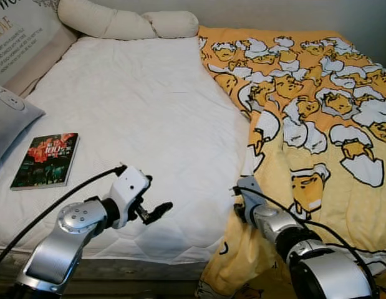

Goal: Clean up the room

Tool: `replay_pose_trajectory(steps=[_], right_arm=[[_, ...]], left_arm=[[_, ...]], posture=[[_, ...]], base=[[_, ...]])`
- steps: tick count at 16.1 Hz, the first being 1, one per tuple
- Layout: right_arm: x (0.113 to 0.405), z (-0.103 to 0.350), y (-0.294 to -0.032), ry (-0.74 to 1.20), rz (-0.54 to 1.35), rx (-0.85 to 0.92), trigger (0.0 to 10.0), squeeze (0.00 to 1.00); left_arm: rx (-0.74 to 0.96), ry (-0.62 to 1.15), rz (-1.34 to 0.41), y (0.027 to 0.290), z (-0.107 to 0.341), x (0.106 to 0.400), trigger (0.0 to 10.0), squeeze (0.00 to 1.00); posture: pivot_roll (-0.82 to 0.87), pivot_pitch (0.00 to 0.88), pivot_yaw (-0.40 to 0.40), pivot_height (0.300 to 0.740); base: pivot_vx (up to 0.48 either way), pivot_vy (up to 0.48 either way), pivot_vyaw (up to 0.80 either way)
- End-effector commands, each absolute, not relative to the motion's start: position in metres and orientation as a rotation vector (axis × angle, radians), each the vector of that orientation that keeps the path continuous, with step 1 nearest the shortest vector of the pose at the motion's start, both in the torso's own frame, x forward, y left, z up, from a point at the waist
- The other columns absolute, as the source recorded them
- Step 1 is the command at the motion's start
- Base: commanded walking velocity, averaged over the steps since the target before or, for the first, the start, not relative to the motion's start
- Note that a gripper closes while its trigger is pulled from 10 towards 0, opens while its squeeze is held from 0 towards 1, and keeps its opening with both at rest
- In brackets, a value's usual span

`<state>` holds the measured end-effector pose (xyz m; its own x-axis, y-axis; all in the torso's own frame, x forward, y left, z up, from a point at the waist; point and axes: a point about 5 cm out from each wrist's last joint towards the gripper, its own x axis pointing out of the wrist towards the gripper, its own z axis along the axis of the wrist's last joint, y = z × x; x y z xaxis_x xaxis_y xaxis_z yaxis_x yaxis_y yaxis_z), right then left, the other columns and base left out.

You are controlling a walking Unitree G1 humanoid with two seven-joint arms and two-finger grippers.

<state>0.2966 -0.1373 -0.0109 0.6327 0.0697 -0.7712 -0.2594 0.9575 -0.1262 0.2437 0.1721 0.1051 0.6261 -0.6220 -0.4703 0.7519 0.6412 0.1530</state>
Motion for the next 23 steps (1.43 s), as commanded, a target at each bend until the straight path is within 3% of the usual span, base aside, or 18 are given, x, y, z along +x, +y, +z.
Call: replay_pose_trajectory(steps=[1,15,17,19,20,23], right_arm=[[0.293,-0.014,-0.143,0.893,0.188,-0.209,0.0,0.00],[0.299,-0.004,-0.162,0.854,0.324,-0.122,0.0,0.00],[0.304,0.004,-0.159,0.829,0.438,-0.088,0.0,0.00],[0.303,0.015,-0.144,0.764,0.731,-0.083,0.0,0.00],[0.301,0.017,-0.141,0.754,0.782,-0.093,0.0,0.00],[0.280,0.034,-0.121,0.683,1.118,-0.069,0.0,0.00]], left_arm=[[0.368,0.425,-0.835,0.173,0.104,0.243,10.0,0.11],[0.385,0.437,-0.915,0.171,0.100,0.247,10.0,0.11],[0.386,0.437,-0.909,0.172,0.099,0.248,10.0,0.11],[0.387,0.433,-0.906,0.172,0.099,0.250,10.0,0.11],[0.388,0.433,-0.906,0.172,0.099,0.251,10.0,0.11],[0.381,0.426,-0.906,0.170,0.099,0.250,10.0,0.11]], posture=[[0.02,0.000,0.018,0.740],[-0.04,0.000,0.041,0.740],[-0.05,0.000,0.046,0.740],[-0.06,0.000,0.046,0.740],[-0.06,0.000,0.045,0.740],[-0.06,0.000,0.031,0.740]], base=[[0.000,0.000,0.00],[0.000,0.000,0.00],[0.000,0.000,0.00],[0.000,0.000,0.00],[0.000,0.000,0.00],[0.000,0.000,0.00]])
